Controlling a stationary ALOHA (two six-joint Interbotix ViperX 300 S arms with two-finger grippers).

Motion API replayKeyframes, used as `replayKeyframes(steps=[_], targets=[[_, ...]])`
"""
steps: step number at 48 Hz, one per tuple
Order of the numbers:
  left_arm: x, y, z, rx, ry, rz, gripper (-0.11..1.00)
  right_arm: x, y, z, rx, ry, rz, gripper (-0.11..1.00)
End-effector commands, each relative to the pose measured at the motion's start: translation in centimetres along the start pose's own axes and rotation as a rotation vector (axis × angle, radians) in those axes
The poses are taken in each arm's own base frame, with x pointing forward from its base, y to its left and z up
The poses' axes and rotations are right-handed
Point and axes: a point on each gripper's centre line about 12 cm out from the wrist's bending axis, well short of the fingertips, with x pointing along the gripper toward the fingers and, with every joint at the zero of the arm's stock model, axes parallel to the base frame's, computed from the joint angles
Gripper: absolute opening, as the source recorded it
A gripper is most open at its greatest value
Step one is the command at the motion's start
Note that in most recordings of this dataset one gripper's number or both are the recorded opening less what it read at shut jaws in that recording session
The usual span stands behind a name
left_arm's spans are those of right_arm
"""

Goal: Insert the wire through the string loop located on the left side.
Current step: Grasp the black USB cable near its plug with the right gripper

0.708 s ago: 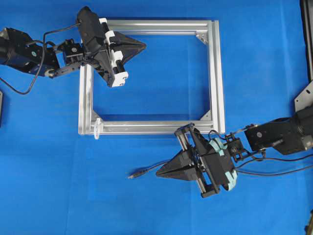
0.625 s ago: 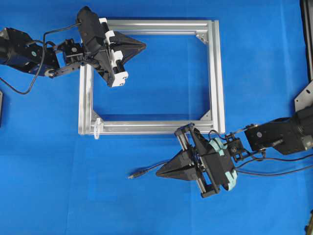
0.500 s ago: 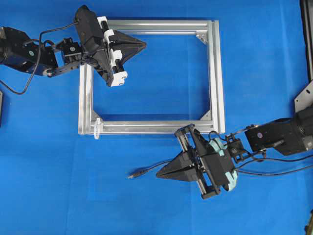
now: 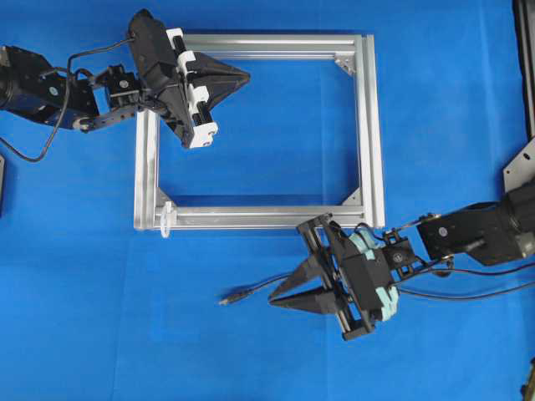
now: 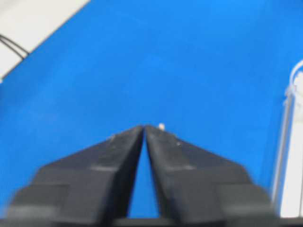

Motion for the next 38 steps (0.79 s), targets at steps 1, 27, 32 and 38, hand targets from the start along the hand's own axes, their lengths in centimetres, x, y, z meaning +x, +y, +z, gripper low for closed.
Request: replayKeyframes(steps=[1, 27, 32, 38], targets=[[-0.1, 0.0, 1.2, 0.0, -0.037, 0.0, 0.0, 0.0, 0.1, 1.6, 0.015, -0.047, -0.002, 0.36], [-0.2, 0.0, 1.2, -0.004, -0.035, 0.0, 0.0, 1.4, -0.3, -1.1, 0.107, 0.014, -0.043, 0.87], [-0.2, 0.0, 1.1, -0.005, -0.031, -0.001, 0.0, 2.3, -0.2, -2.2, 0.12, 0.038, -0.051, 0.87], [-0.3, 0.0, 1.0, -0.009, -0.029, -0.001, 0.0, 3.3, -0.2, -3.6, 0.138, 0.066, -0.064, 0.87]])
